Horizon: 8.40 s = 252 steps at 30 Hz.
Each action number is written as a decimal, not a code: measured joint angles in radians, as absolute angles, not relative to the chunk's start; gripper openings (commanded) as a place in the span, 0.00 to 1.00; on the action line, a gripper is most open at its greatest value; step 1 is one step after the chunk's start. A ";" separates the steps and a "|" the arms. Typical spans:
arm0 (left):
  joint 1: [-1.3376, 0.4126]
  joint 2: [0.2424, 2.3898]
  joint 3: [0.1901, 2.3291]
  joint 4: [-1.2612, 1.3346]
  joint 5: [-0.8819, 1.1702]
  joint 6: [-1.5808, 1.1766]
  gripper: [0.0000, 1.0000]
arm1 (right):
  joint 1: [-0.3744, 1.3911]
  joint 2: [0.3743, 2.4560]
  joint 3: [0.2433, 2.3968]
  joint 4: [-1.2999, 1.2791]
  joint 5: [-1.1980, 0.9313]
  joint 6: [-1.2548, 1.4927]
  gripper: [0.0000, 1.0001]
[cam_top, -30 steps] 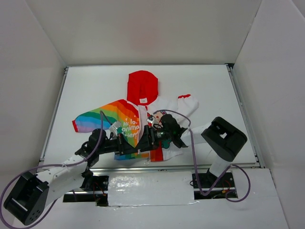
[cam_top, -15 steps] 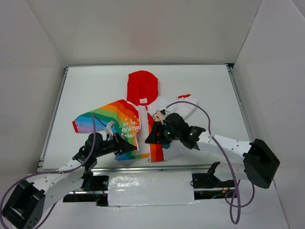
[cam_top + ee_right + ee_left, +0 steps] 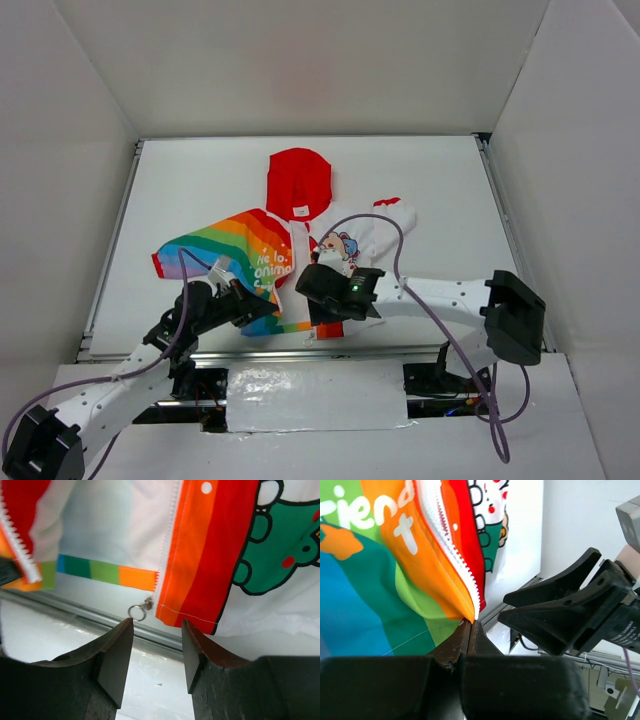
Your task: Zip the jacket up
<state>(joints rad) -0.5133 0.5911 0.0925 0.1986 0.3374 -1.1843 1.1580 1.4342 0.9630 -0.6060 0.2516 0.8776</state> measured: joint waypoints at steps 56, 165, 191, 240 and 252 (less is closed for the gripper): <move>-0.513 0.603 0.103 0.189 0.366 -1.103 0.00 | 1.182 1.421 0.760 -0.324 0.190 0.937 0.00; -0.513 0.581 0.124 0.525 0.407 -1.156 0.00 | 1.046 1.152 0.297 0.815 -0.038 0.621 0.00; -0.513 0.539 0.118 0.476 0.394 -1.158 0.00 | 1.046 1.169 0.316 0.815 -0.038 0.631 0.00; -0.513 0.548 0.157 0.436 0.379 -1.111 0.00 | 1.045 1.191 0.314 0.815 -0.038 0.634 0.00; -0.513 0.556 0.156 0.450 0.398 -1.111 0.00 | 1.040 1.191 0.315 0.815 -0.038 0.633 0.00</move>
<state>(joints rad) -0.5133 0.5564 0.1558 0.4496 0.3985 -1.1110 1.0405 1.1912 0.3145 0.8154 -0.0376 0.6334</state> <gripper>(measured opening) 0.028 0.009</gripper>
